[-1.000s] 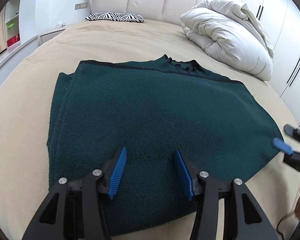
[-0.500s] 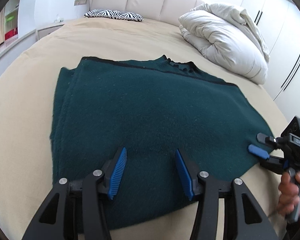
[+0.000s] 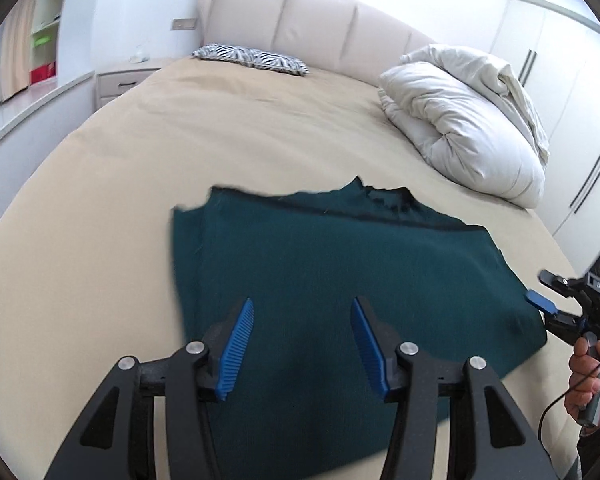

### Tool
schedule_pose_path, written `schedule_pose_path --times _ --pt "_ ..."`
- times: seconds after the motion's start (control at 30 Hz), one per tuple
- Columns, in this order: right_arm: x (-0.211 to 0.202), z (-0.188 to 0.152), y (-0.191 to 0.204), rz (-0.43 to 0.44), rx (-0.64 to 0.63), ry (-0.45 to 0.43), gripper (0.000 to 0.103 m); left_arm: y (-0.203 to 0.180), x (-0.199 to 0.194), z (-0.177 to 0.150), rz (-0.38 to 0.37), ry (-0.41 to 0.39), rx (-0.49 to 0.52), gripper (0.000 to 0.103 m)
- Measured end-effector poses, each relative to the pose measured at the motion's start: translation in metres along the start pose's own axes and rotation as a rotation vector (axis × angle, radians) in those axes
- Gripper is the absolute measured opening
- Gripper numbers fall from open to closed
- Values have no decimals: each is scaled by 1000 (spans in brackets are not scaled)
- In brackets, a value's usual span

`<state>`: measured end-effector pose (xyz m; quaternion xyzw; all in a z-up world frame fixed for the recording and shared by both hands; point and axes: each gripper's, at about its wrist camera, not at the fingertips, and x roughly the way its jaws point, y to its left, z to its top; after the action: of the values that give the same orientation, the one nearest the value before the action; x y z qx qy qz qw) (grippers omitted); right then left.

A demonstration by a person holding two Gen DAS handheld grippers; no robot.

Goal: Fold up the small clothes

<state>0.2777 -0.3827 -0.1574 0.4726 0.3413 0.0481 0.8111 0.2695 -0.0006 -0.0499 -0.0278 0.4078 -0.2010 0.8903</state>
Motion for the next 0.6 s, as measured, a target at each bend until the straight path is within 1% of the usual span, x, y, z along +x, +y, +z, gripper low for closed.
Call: schedule_pose_path --times 0.07,0.13,0.2,0.27,0.33,0.37,0.4,0.43,0.47,0.5,0.53,0.57,0.6 --pt "42 5 25 18 -44 50 40 -6 16 10 28 0 24 55" --pt "68 9 37 23 -52 76 40 -10 32 22 53 1 48 55" --pt "101 14 49 52 -49 108 40 -12 46 28 84 12 69 56" --pt "130 20 60 45 -53 134 42 -5 63 27 108 46 60 57" --pt "151 30 54 1 -41 143 43 7 71 20 100 55 29 56" --pt "158 37 46 -23 -25 131 43 11 71 17 86 45 20 56" --pt "162 46 41 -24 -6 115 42 16 69 14 63 28 10 56" --pt "165 55 30 -3 26 89 42 19 68 12 45 18 1 56" --pt "159 63 16 15 68 55 42 23 68 11 27 12 -13 56" --pt "155 71 4 7 96 21 42 25 68 11 19 11 -23 56" --pt "142 79 -13 -12 122 -24 42 26 68 11 15 11 -31 56" --pt "130 85 -25 -8 145 -60 41 26 68 11 15 11 -35 56" --pt "120 91 -38 13 173 -89 37 26 68 11 18 9 -34 56"
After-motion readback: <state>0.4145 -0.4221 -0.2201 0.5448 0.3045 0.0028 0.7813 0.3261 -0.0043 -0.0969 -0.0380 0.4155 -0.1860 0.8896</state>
